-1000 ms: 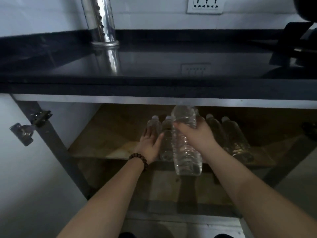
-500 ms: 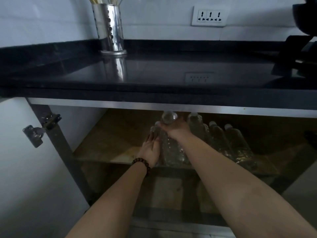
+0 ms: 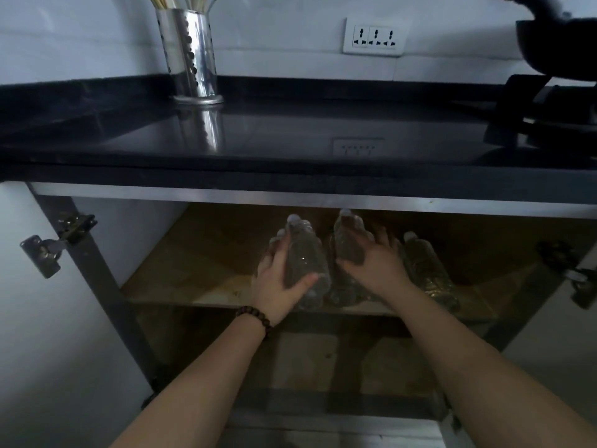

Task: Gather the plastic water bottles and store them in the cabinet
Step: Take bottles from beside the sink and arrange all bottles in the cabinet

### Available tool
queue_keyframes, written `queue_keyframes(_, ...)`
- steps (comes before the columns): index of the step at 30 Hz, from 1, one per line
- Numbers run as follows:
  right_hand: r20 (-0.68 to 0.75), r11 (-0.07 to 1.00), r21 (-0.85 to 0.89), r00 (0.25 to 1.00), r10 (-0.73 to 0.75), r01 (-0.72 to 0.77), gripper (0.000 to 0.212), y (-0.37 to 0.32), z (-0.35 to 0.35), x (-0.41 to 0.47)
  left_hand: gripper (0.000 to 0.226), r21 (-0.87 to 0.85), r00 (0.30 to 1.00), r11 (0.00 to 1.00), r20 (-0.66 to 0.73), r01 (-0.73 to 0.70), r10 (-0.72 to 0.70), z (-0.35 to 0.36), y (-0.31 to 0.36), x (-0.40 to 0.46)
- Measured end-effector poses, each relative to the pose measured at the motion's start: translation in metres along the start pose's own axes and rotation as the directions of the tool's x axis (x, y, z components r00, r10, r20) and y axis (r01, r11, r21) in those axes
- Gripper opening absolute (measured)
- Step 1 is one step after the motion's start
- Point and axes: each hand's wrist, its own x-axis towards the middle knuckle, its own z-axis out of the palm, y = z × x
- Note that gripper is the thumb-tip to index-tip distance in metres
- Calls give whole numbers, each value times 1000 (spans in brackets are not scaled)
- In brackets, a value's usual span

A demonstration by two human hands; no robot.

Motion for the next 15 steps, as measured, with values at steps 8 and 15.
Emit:
queue_keyframes(8,-81,935,351,993,84,-50,62,11,15,-15,88,80,998,997,58,-19,14,12,8,11)
queue_keyframes(15,-172,964,247,974,144,-99,65,66,-21,-34,83,33,999,999,44,-30,28,18,11,20)
